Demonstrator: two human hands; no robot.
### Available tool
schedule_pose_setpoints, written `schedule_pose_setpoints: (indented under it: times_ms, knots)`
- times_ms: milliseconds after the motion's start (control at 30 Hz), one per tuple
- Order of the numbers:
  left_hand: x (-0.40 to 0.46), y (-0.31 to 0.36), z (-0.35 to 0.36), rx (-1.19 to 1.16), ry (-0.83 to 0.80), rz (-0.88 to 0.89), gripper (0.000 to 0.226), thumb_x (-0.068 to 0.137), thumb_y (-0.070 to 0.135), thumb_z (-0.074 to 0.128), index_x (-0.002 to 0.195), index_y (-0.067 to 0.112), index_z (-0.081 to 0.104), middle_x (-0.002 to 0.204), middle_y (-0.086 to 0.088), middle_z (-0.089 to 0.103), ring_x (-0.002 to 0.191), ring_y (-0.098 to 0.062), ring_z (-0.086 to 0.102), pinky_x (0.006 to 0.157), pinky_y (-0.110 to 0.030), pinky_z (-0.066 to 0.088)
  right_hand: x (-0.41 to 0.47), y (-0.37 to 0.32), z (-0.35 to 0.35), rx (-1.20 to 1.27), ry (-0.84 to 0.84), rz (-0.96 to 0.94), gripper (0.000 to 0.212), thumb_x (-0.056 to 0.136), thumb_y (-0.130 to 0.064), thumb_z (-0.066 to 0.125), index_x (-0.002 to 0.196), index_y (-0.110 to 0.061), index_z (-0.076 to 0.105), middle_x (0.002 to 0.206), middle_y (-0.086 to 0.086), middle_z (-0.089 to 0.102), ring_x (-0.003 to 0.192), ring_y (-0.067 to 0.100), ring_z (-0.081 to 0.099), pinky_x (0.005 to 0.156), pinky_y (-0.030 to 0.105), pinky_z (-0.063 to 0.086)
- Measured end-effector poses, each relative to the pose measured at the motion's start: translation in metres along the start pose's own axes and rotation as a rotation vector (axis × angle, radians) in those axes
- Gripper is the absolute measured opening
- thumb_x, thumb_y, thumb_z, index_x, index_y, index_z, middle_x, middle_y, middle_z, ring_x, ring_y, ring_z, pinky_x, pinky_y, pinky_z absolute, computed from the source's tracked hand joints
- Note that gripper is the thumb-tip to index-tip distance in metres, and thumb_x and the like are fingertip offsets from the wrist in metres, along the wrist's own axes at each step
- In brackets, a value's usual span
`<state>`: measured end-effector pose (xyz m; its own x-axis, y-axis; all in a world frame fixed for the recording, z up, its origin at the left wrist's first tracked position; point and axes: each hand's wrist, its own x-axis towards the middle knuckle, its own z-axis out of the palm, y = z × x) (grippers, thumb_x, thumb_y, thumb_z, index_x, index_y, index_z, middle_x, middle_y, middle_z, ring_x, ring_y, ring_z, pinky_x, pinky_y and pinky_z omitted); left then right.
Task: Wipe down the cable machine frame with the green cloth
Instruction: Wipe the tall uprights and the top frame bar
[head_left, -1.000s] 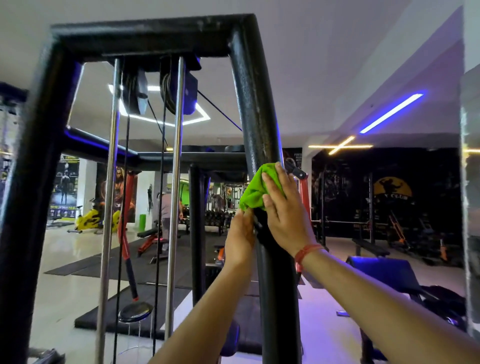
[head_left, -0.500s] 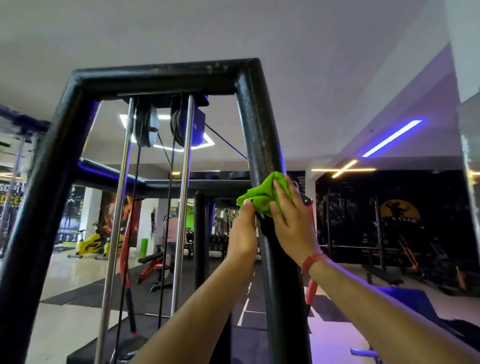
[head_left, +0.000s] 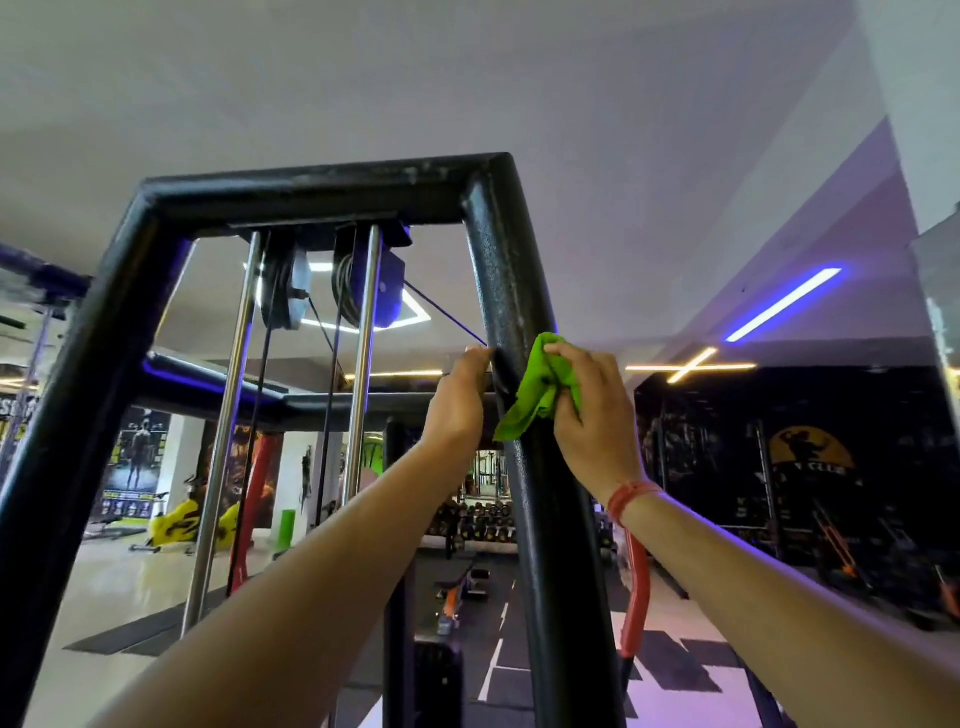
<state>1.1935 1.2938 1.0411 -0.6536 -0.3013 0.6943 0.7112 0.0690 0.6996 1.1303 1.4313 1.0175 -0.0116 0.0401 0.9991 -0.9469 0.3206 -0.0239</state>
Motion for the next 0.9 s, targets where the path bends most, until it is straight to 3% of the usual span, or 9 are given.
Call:
schedule_pose_setpoints:
  times_ms: [133,233,367,500,600,700,767,833,900]
  knots:
    - [0.007,0.000,-0.001,-0.025,-0.009,-0.006,0.041,0.106,0.039,0.030,0.083,0.026,0.062,0.061,0.016,0.069,0.058,-0.006,0.065,0.041,-0.009,0.044,-0.024,0.004,0.002,-0.098,-0.151,-0.032,0.044,0.099,-0.032,0.050,0.143,-0.032,0.054,0.158,-0.005,0.033,0.145,0.024,0.031,0.122,0.044,0.028]
    - [0.018,0.006,0.002,-0.034,0.004,0.012,0.041,0.104,0.045,0.034,0.086,0.022,0.064,0.081,0.004,0.067,0.063,-0.010,0.065,0.059,-0.020,0.051,0.010,0.005,0.013,-0.147,-0.179,-0.084,0.049,0.098,-0.058,0.039,0.142,-0.040,0.051,0.164,-0.007,0.024,0.146,0.026,0.029,0.122,0.045,0.026]
    - [0.033,0.020,0.004,-0.112,0.037,0.063,0.039,0.104,0.042,0.037,0.087,0.022,0.067,0.087,0.002,0.070,0.091,-0.019,0.063,0.095,-0.040,0.048,0.061,0.002,0.032,-0.146,-0.139,-0.134,0.042,0.101,-0.045,0.041,0.138,-0.033,0.058,0.164,-0.003,0.028,0.138,0.028,0.041,0.113,0.047,0.039]
    - [0.047,0.027,0.003,-0.092,0.043,0.089,0.042,0.103,0.049,0.032,0.108,0.030,0.069,0.110,0.017,0.070,0.117,-0.010,0.058,0.113,-0.040,0.037,0.019,0.010,0.018,-0.180,-0.180,-0.292,0.045,0.106,-0.026,0.044,0.151,-0.028,0.045,0.166,-0.006,0.023,0.154,0.018,0.017,0.125,0.041,0.024]
    - [0.054,0.037,0.004,-0.055,0.008,0.109,0.040,0.092,0.059,0.039,0.095,0.032,0.068,0.101,0.014,0.066,0.108,-0.009,0.056,0.101,-0.037,0.041,0.040,0.010,0.019,-0.152,-0.179,-0.255,0.051,0.107,-0.029,0.039,0.158,-0.029,0.029,0.165,-0.004,0.024,0.152,0.019,0.023,0.123,0.041,0.029]
    - [0.061,0.049,0.010,-0.052,0.016,0.102,0.038,0.100,0.049,0.039,0.083,0.027,0.065,0.088,0.005,0.069,0.095,-0.018,0.063,0.092,-0.039,0.050,0.093,0.001,0.035,-0.087,-0.167,-0.128,0.062,0.103,-0.031,0.038,0.160,-0.028,0.014,0.162,0.005,0.031,0.144,0.026,0.037,0.116,0.047,0.038]
    - [0.070,0.050,0.009,-0.033,0.019,0.109,0.037,0.102,0.045,0.038,0.081,0.026,0.062,0.089,0.001,0.069,0.091,-0.017,0.066,0.088,-0.034,0.054,0.100,0.001,0.037,-0.100,-0.171,-0.154,0.059,0.103,-0.033,0.038,0.159,-0.024,0.023,0.164,0.005,0.027,0.146,0.026,0.034,0.118,0.047,0.034]
    - [0.073,0.051,0.009,-0.024,0.020,0.120,0.038,0.104,0.041,0.034,0.078,0.028,0.058,0.069,0.013,0.069,0.071,-0.002,0.067,0.069,-0.018,0.056,0.083,0.007,0.032,-0.161,-0.180,-0.228,0.053,0.105,-0.035,0.043,0.156,-0.024,0.034,0.166,0.000,0.021,0.148,0.023,0.029,0.122,0.041,0.029]
    - [0.070,0.055,0.009,-0.007,0.038,0.120,0.039,0.105,0.038,0.033,0.077,0.028,0.057,0.060,0.019,0.065,0.066,-0.001,0.062,0.061,-0.020,0.049,0.068,0.012,0.026,-0.169,-0.197,-0.260,0.051,0.104,-0.037,0.047,0.154,-0.026,0.039,0.166,-0.003,0.020,0.148,0.020,0.028,0.122,0.035,0.026]
